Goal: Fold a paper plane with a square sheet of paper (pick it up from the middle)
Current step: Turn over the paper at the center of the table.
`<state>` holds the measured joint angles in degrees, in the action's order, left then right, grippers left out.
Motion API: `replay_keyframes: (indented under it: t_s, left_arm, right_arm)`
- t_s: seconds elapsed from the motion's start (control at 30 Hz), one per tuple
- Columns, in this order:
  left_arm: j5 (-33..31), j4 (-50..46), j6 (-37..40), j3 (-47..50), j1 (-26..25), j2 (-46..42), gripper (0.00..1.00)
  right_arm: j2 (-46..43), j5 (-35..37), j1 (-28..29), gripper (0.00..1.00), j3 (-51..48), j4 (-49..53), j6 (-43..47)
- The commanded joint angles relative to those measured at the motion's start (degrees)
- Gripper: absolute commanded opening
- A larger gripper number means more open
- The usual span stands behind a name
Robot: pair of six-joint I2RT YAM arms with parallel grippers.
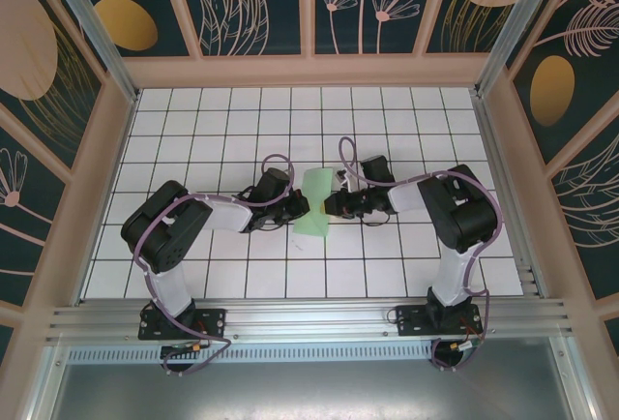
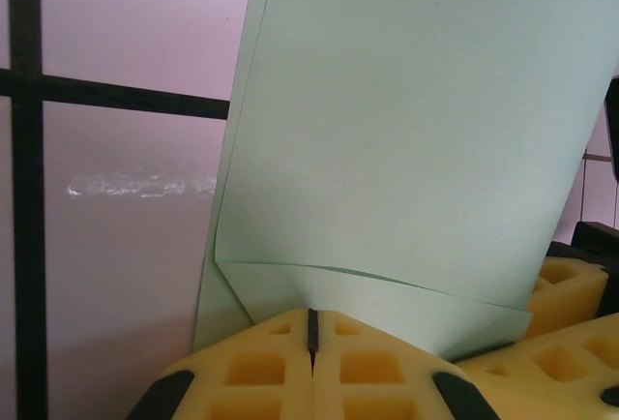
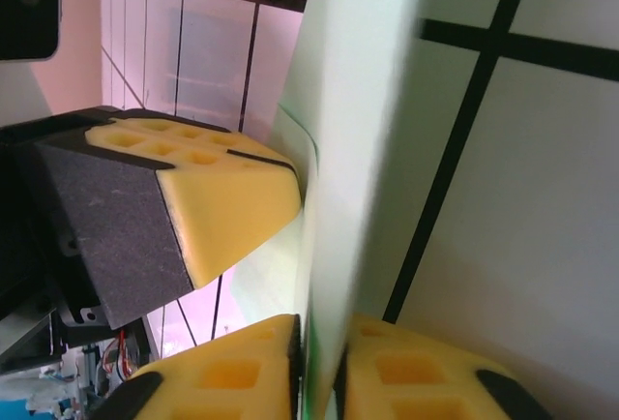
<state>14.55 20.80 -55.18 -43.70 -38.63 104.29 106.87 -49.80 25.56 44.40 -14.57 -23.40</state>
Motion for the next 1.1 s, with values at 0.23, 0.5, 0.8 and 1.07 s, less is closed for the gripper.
replay_keyframes:
  t_s: [0.23,0.5,0.8,1.07]
  left_arm:
    - [-1.7,-1.0,-1.4,0.4,0.2,-5.7,0.18]
    - [-14.3,-5.0,-0.2,3.3,0.2,-21.1,0.27]
    - [-28.9,-8.9,-0.1,9.7,1.1,-34.4,0.29]
    - [-34.7,-9.6,-2.0,13.8,2.1,-40.9,0.27]
  right_arm:
    - [-4.3,3.2,0.2,0.02,1.4,3.9,0.3]
    - [-16.3,25.5,0.3,0.0,10.5,28.2,8.7]
    - [-19.8,73.7,5.4,0.0,27.8,59.2,16.9]
    - [-8.9,89.9,17.9,0.0,30.5,67.0,17.3]
